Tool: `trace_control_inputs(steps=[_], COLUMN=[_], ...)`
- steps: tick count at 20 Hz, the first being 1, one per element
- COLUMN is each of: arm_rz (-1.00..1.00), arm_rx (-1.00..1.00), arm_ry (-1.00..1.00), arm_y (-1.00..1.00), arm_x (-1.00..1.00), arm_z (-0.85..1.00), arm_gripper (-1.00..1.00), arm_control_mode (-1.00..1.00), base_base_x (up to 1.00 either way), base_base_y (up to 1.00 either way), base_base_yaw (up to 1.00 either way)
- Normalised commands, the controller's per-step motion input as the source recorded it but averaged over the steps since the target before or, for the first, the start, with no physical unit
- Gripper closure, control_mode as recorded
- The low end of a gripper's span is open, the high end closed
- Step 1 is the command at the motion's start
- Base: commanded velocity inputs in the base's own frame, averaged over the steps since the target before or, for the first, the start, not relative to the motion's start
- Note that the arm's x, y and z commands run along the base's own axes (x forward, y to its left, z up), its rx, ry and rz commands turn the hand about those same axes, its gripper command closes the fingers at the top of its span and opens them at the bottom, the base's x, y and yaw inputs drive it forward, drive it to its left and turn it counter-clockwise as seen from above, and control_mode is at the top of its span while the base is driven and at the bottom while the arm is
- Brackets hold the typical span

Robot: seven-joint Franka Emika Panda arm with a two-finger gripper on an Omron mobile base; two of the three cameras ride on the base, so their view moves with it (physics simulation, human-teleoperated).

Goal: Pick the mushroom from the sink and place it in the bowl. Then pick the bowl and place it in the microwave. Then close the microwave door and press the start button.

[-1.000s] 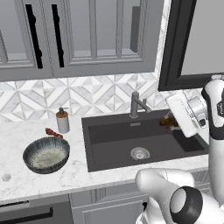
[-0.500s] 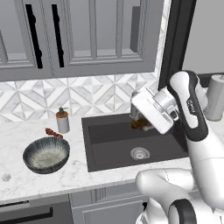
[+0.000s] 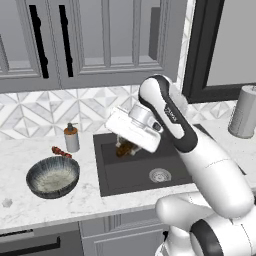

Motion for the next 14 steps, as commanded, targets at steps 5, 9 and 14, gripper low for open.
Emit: trace_control_inputs(steps=[5, 9, 14], arm_rz=[0.1, -0.01, -0.03], arm_rx=[-0.3, -0.23, -0.02], arm_ry=[0.03, -0.05, -0.09], arm_y=[1.0, 0.91, 0.45], arm_x=[0.0, 0.01, 0.12], arm_z=[-0.11, -0.24, -0.36], arm_gripper=[1.0, 1.0, 1.0], arm_control_mode=[-1.0, -1.0, -1.0], base_base_x=[0.0, 0.0, 0.0], base_base_y=[0.0, 0.0, 0.0], base_base_yaw=[0.0, 0.0, 0.0])
